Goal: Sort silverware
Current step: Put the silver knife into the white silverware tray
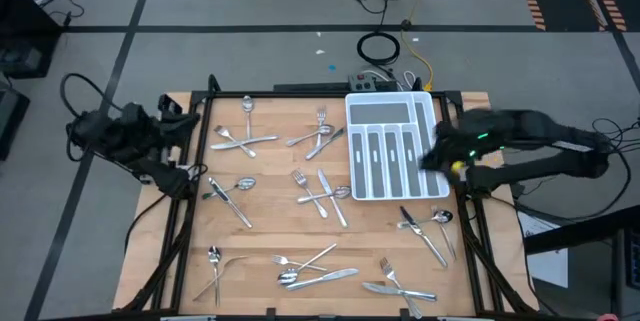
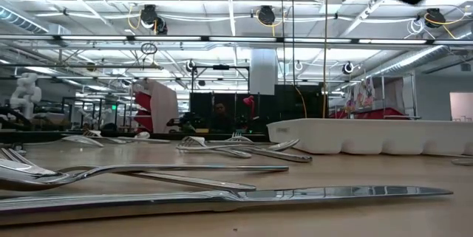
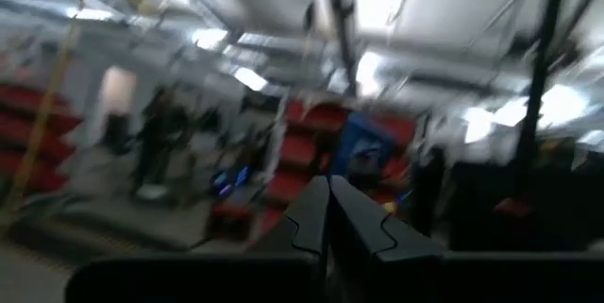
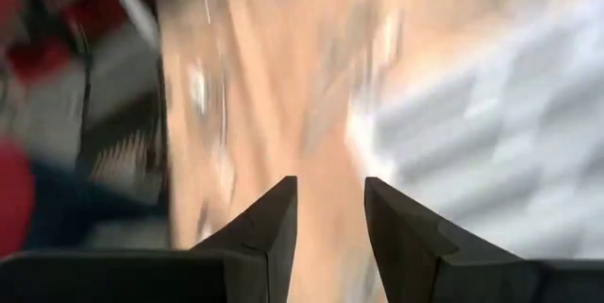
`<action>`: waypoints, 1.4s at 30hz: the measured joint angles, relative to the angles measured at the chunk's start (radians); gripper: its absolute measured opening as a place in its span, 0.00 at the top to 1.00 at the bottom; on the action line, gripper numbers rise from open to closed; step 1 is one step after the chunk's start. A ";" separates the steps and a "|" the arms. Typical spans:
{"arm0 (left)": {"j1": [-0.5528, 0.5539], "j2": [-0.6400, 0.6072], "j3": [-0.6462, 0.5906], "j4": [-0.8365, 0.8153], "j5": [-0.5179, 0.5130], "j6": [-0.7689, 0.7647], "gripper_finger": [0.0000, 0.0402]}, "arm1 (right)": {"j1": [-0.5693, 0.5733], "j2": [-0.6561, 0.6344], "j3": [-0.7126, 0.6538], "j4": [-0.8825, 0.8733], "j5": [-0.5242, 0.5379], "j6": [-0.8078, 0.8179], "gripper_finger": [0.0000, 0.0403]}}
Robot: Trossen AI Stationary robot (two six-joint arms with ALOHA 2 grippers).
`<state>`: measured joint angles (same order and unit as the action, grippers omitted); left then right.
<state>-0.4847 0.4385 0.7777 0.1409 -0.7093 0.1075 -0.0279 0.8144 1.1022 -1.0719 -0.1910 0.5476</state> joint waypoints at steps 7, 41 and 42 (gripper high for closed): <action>0.000 0.083 0.099 -0.080 -0.082 -0.021 0.96 | 0.237 0.172 -0.001 -0.212 -0.117 0.266 0.71; 0.000 0.058 0.108 -0.084 -0.243 -0.014 0.96 | 0.724 0.574 -0.369 0.231 0.162 1.147 0.38; 0.000 0.057 0.108 -0.084 -0.243 -0.014 0.96 | 0.724 0.578 -0.380 0.261 0.162 1.145 0.38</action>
<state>-0.4847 0.4957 0.8856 0.0573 -0.9527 0.0933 0.6960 1.3920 0.7219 -0.8113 -0.0292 1.6929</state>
